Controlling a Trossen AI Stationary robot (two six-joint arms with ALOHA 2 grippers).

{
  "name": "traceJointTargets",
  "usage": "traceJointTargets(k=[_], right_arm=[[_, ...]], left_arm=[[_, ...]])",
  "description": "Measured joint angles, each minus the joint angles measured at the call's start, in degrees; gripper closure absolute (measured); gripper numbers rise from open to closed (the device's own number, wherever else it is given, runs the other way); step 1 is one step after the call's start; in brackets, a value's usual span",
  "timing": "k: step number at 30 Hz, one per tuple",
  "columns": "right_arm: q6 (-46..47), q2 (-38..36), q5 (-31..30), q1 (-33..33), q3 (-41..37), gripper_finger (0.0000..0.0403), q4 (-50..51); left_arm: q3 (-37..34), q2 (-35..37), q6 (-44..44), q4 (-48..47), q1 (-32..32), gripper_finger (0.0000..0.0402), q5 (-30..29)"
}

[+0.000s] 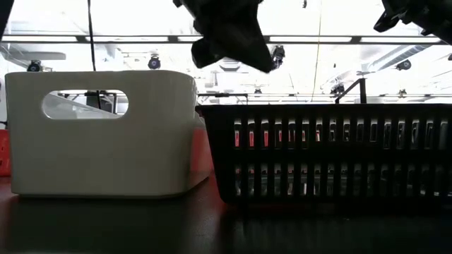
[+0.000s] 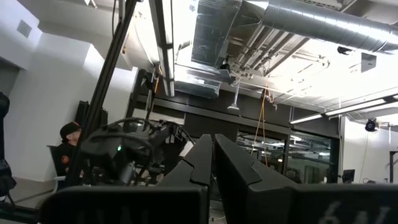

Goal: Stack baskets on shelf by color
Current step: Put the middle red basket on the shelf

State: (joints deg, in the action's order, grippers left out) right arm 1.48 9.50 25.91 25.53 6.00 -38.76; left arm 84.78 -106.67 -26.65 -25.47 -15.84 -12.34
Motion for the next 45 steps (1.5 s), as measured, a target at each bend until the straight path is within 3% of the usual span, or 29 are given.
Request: traceJointTargets(k=[4, 12, 16, 29, 41, 45], right_arm=[[0.4, 0.0, 0.0, 0.0, 0.0, 0.0392, 0.0], [0.4, 0.0, 0.0, 0.0, 0.0, 0.0392, 0.0], [0.4, 0.0, 0.0, 0.0, 0.0, 0.0392, 0.0], [0.1, 0.0, 0.0, 0.0, 0.0, 0.0392, 0.5], [0.0, 0.0, 0.0, 0.0, 0.0, 0.0392, 1.1], [0.0, 0.0, 0.0, 0.0, 0.0, 0.0392, 1.1]], left_arm=[[-0.4, -0.2, 0.9, -0.8, 0.7, 0.0381, 0.0], [-3.6, -0.3, 1.6, 1.0, 3.4, 0.0269, -3.0], [-6.8, -0.3, 3.0, 7.9, 4.3, 0.0240, 1.1], [-14.7, -0.3, 1.5, 19.0, 5.6, 0.0238, 0.8], [-14.2, -6.6, 1.8, 22.3, 5.9, 0.0239, -0.1], [-13.3, -6.6, 2.9, 22.3, 6.1, 0.0265, -0.1]])
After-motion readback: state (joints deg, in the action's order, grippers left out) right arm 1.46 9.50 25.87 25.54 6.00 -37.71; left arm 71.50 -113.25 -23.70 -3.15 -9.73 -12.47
